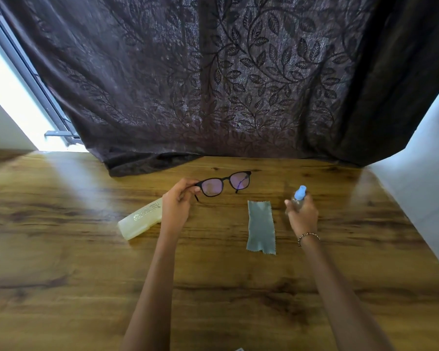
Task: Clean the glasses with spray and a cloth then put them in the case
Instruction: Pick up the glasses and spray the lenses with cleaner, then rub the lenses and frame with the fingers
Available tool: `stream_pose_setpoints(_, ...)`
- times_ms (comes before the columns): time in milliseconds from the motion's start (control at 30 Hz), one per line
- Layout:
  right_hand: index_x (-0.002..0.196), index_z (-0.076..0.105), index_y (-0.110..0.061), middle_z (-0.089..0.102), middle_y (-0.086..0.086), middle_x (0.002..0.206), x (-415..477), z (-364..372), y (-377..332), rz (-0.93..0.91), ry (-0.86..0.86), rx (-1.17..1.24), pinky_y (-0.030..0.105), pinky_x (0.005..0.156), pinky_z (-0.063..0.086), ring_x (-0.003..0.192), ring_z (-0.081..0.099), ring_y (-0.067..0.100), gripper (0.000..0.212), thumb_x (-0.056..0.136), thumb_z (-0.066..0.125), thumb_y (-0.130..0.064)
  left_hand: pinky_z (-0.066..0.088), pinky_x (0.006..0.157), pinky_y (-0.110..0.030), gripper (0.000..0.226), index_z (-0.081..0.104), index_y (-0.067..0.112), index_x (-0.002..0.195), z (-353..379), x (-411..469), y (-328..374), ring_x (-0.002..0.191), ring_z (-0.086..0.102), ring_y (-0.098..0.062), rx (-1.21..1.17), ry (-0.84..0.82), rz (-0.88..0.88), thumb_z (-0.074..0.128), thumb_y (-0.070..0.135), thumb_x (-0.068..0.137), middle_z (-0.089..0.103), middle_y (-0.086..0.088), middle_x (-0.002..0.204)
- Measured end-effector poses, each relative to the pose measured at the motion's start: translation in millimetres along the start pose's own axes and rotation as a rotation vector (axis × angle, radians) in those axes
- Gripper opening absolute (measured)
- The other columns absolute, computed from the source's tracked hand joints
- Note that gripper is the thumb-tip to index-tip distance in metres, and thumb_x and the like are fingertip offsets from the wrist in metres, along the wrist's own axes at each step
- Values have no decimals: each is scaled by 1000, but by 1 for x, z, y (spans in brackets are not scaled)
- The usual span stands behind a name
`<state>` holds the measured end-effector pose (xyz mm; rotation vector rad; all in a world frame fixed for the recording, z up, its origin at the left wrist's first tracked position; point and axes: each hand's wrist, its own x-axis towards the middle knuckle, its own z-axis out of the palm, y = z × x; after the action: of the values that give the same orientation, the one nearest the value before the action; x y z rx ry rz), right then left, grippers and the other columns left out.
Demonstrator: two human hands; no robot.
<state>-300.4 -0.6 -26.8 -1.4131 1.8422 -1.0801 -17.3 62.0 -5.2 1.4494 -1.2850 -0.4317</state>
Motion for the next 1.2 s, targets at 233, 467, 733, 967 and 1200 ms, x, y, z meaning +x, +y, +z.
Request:
stream_pose_setpoints(233,126,48,-7,60,8,105,0,-6,1,96,-14,56,29,70,46,99,61,28,47,84,68,-9,52,77,-23,24,65,20,96,-1,-2,5,87,65,-6,-49,-2,-17,58,-1,89,69,13,91)
stream_pose_setpoints(467,107,52,-12,56,6,102,-27,-7,-22,-443,345,-289,28,75,45,93,52,19,26,84,64,-15,51,75,-22,18,67,17,96,0,-1,5,84,65,-7,-39,3,-34,59,2,89,69,12,89)
stream_pose_setpoints(733,105,60,-8,58,5,107,-34,56,-26,-328,-185,-608,31,71,52,101,56,23,37,93,52,-42,49,74,-20,24,65,21,94,-1,-2,9,83,64,-2,-33,-9,-11,57,-1,88,68,15,87)
stream_pose_setpoints(967,81,60,-11,65,3,79,-31,63,-24,-221,-155,-374,25,55,46,74,62,18,14,91,57,-20,51,71,-17,24,64,23,93,-2,-1,9,80,65,2,-25,-12,-15,60,-1,88,68,18,86)
stream_pose_setpoints(1200,90,55,-18,64,-11,80,-64,32,-56,-112,62,320,7,54,45,68,63,-5,5,92,59,-18,48,64,-8,14,62,23,94,6,3,14,74,63,9,-32,-26,-28,61,9,91,65,20,82)
